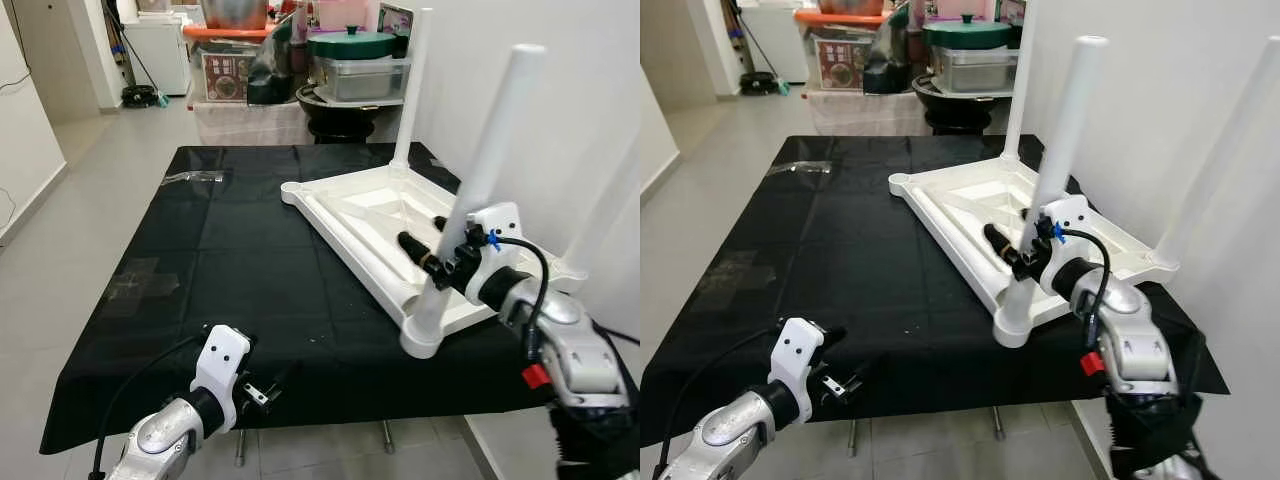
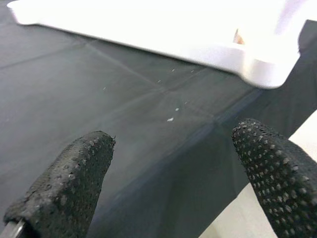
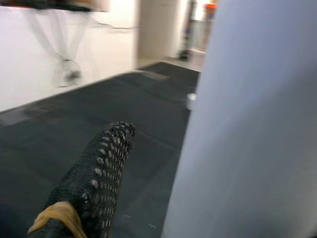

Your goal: Building children table

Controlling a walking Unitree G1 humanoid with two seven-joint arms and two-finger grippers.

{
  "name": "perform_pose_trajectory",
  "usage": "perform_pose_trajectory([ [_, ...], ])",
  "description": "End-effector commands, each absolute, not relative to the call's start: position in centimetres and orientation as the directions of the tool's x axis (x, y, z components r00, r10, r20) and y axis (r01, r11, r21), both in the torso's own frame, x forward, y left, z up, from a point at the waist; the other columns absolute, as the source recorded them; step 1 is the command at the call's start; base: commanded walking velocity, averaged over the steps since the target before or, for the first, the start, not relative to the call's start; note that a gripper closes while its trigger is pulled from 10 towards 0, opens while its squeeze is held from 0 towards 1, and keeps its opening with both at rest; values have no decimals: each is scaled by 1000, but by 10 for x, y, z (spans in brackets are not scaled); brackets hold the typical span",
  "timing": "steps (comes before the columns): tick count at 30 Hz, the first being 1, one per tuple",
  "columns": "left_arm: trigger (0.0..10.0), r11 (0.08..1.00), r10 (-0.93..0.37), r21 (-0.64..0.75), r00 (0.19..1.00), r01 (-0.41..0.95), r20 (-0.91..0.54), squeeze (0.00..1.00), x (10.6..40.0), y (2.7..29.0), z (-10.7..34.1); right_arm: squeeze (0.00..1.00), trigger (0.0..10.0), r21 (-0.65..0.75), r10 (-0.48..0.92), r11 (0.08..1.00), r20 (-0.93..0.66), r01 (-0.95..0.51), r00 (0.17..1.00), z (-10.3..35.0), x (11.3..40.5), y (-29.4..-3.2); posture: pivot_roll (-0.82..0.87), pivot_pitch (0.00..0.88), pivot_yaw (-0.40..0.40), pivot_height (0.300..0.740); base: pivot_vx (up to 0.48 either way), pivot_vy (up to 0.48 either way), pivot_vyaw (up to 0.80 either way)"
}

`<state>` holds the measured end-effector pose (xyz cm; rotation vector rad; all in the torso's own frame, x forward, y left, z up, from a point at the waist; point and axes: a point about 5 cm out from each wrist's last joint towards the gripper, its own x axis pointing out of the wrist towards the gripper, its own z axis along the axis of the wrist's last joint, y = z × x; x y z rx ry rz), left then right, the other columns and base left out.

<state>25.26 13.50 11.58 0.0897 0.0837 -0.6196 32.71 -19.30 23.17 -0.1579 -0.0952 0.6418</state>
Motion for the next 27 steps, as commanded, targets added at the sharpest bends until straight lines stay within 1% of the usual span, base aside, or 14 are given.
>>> perform_pose_trajectory([
  [1, 10000, 810, -575, 57, 809, 584, -122, 0, 253, 137, 113, 0, 10000, -214, 684, 719, 52, -661, 727, 237, 326, -179, 62, 0, -57, 740, 0, 0, 0],
  [2, 10000, 809, -576, 57, 809, 585, -122, 0, 252, 138, 113, 0, 4275, -218, 701, 703, 52, -677, 711, 238, 329, -178, 70, 0, -63, 740, 0, 0, 0],
  [4, 10000, 809, -576, 57, 808, 585, -122, 0, 252, 138, 114, 0, 4275, -217, 711, 693, 53, -687, 701, 239, 331, -178, 78, 0, -69, 740, 0, 0, 0],
  [5, 10000, 812, -572, 55, 811, 581, -124, 0, 251, 140, 113, 0, 235, -208, 721, 685, 54, -698, 691, 240, 333, -178, 79, 0, -70, 740, 0, 0, 0],
  [12, 10000, 817, -565, 53, 815, 574, -129, 0, 248, 141, 112, 0, 0, -231, 686, 713, 30, -663, 727, 234, 340, -187, 76, 0, -71, 740, 0, 0, 0],
  [13, 10000, 816, -566, 52, 814, 575, -128, 0, 248, 141, 112, 0, 0, -217, 627, 759, -7, -613, 779, 227, 344, -193, 72, 0, -69, 740, 0, 0, 0],
  [14, 10000, 816, -566, 52, 814, 575, -128, 0, 248, 141, 112, 0, 0, -217, 627, 759, -7, -613, 779, 227, 344, -193, 72, 0, -69, 740, 0, 0, 0],
  [16, 10000, 814, -569, 49, 812, 578, -127, 0, 248, 139, 112, 0, 0, -200, 443, 875, -41, -441, 896, 216, 352, -200, 70, 0, -68, 740, 0, 0, 0],
  [17, 10000, 814, -569, 49, 812, 578, -127, 0, 248, 139, 112, 0, 0, -200, 443, 875, -41, -441, 896, 216, 352, -200, 70, 0, -68, 740, 0, 0, 0],
  [18, 10000, 813, -571, 48, 811, 580, -127, 0, 248, 139, 112, 0, 0, -213, 301, 929, -46, -304, 953, 211, 356, -204, 68, 0, -65, 740, 0, 0, 0],
  [19, 10000, 813, -571, 48, 811, 580, -127, 0, 248, 139, 112, 0, 0, -213, 301, 929, -46, -304, 953, 211, 356, -204, 68, 0, -65, 740, 0, 0, 0],
  [21, 10000, 811, -574, 46, 809, 583, -128, 0, 248, 138, 112, 0, 0, -235, -38, 972, -38, 28, 999, 206, 357, -219, 64, 0, -59, 740, 0, 0, 0],
  [23, 10000, 807, -581, 45, 804, 589, -128, 0, 247, 136, 112, 0, 0, -198, -278, 943, -25, 268, 960, 198, 344, -219, 66, 0, -62, 740, 0, 0, 0],
  [27, 10000, 805, -582, 45, 803, 591, -127, 0, 248, 136, 112, 0, 0, -180, -322, 933, -30, 312, 946, 195, 338, -213, 66, 0, -61, 740, 0, 0, 0],
])
